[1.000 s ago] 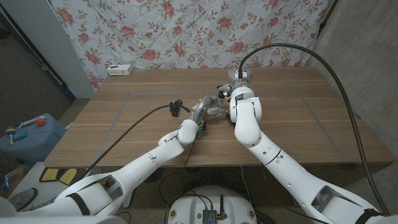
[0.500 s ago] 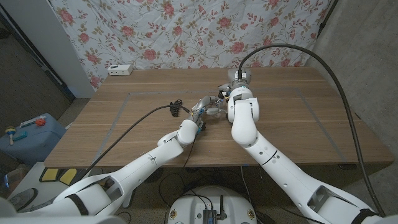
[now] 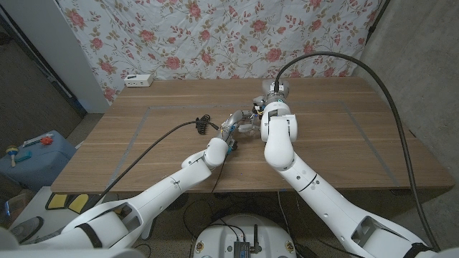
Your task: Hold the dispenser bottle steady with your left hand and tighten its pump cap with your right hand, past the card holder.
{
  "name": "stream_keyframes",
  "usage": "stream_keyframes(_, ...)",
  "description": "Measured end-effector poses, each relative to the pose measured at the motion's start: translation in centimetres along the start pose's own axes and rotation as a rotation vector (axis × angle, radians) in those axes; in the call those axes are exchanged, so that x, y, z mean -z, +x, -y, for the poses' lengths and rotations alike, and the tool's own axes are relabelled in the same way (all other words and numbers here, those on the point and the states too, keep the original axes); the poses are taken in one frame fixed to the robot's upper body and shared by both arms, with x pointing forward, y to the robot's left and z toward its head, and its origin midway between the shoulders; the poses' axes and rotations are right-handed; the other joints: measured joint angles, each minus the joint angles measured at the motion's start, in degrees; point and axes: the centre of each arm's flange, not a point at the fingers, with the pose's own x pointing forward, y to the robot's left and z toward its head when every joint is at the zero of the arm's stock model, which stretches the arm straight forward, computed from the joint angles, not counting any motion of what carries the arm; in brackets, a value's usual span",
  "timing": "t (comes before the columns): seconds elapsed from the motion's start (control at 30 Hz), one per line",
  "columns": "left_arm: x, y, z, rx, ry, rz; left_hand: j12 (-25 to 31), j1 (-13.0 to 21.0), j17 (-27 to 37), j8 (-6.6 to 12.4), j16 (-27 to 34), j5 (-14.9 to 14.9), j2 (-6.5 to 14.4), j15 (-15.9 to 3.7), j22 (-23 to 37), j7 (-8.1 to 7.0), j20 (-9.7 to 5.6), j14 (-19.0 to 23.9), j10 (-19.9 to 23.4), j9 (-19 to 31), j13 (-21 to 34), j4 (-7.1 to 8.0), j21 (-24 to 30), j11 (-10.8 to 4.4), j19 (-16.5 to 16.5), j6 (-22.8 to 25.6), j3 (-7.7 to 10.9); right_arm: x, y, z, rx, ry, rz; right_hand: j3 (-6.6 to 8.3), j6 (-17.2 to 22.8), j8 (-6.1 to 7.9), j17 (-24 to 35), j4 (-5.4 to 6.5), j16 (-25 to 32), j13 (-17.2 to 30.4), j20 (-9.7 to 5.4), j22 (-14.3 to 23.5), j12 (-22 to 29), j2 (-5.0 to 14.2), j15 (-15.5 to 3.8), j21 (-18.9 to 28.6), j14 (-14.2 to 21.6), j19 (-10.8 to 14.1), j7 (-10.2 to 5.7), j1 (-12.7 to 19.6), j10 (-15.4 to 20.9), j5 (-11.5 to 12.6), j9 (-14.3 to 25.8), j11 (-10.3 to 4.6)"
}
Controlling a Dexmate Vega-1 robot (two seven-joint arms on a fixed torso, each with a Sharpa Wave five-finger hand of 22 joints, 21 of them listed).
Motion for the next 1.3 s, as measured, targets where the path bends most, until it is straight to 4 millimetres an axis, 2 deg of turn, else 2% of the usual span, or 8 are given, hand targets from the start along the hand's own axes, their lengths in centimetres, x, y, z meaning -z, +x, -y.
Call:
stream_keyframes(0.1,0.0,0.0,0.0,0.000,0.000,0.000,0.00,0.00,0.00,0.00,0.00,0.00,0.00,0.00,0.00,0.00,0.00,0.00,0.00,0.00,0.00,0.00,0.00,0.00,0.00,0.00,0.00,-0.1,-0.1,-0.1,0.004,0.014,0.004,0.29,0.20,0.05,0.00,-0.20,0.00,-0.02,0.00,0.00,0.00,-0.09,0.00,0.00,0.61,0.00,0.20,0.24,0.39,-0.22,0.00,-0.01)
stream_keyframes(0.27,0.0,0.0,0.0,0.000,-0.001,-0.001,0.00,0.00,0.00,0.00,0.00,0.00,0.00,0.00,0.00,0.00,0.00,0.00,0.00,0.00,0.00,0.00,0.00,0.00,0.00,0.00,0.00,-0.3,-0.2,-0.1,0.010,0.027,0.009,0.23,0.07,1.36,0.16,-0.14,0.00,-0.02,0.20,0.00,-0.66,-0.32,0.00,0.00,0.61,0.20,0.33,0.30,0.59,-1.35,-0.04,0.19)
stream_keyframes(0.5,0.0,0.0,0.1,-0.003,-0.002,-0.002,-0.01,0.00,0.00,0.00,0.00,0.00,0.00,0.00,0.00,0.00,0.00,0.00,0.14,0.00,0.00,0.00,0.00,-0.14,0.00,0.00,0.00,-0.3,-0.4,0.0,0.020,0.035,0.018,-1.72,-1.38,2.00,0.67,1.62,-0.29,0.15,0.66,0.00,-1.73,-3.67,0.00,-0.25,0.61,-0.04,1.02,-4.21,-0.38,-2.54,-0.43,1.13)
stream_keyframes(0.7,0.1,0.1,0.1,-0.005,-0.003,-0.004,-0.01,0.00,0.00,0.00,0.00,0.00,0.00,0.00,0.00,-0.01,0.00,0.00,0.13,0.00,-0.01,-0.01,0.00,-0.14,0.00,0.01,0.01,-0.1,-0.5,0.1,0.025,0.033,0.022,-3.49,-5.93,-0.91,0.95,2.93,-0.90,0.15,1.25,0.04,-2.80,-5.10,0.00,-0.30,0.15,-0.64,0.33,-8.20,-1.31,-2.54,-0.56,1.64)
stream_keyframes(0.83,0.1,0.1,0.1,-0.007,-0.003,-0.004,-0.01,0.00,-0.28,0.03,-0.23,0.00,0.00,0.00,0.00,-0.01,0.00,0.00,0.11,0.00,-0.16,-0.38,0.00,-0.13,0.00,0.01,0.38,0.0,-0.6,0.2,0.022,0.028,0.027,-4.50,-8.77,-2.89,1.18,3.94,-1.13,0.39,1.72,0.26,-3.27,-5.87,0.00,-0.46,-0.45,-1.12,0.46,-10.59,-2.14,-2.54,-0.53,2.47)
stream_keyframes(1.0,0.0,0.1,0.1,-0.008,-0.002,-0.004,-0.01,0.00,-0.56,0.18,-0.38,0.00,0.00,0.00,0.00,-0.02,0.00,0.00,0.10,0.00,-0.21,-0.55,0.00,-0.13,0.00,0.02,0.55,0.3,-0.5,0.4,0.019,0.021,0.028,-5.93,-12.65,-5.33,1.22,5.38,-1.98,0.42,2.26,0.26,-3.82,-6.45,0.61,-0.46,-1.69,-1.65,0.67,-13.79,-3.68,-2.27,-0.32,2.75)
stream_keyframes(1.2,0.0,0.1,0.0,-0.010,-0.001,-0.004,-0.02,-0.10,-0.56,0.18,-0.38,0.00,-0.10,0.00,0.00,-0.02,0.00,0.00,0.09,0.00,-0.44,-0.79,0.00,-0.13,0.00,0.02,0.79,0.6,-0.5,0.7,0.018,0.009,0.028,-7.10,-16.65,-7.73,1.46,6.55,-2.45,0.42,2.68,0.26,-4.03,-6.93,1.12,-0.68,-2.19,-2.11,0.55,-15.89,-4.99,-1.42,-0.26,3.07)
stream_keyframes(1.3,0.0,0.2,0.0,-0.011,0.000,-0.003,-0.02,-0.16,-0.56,0.17,-0.38,0.00,-0.16,0.00,0.00,-0.02,0.00,0.00,0.09,0.00,-0.64,-0.97,0.00,-0.13,0.00,0.02,0.97,0.9,-0.4,1.0,0.023,0.003,0.029,-7.26,-18.57,-8.89,1.32,6.71,-2.74,0.42,2.78,0.26,-4.26,-6.82,1.22,-0.68,-2.91,-2.61,0.52,-16.48,-5.50,-1.04,-0.04,3.16)
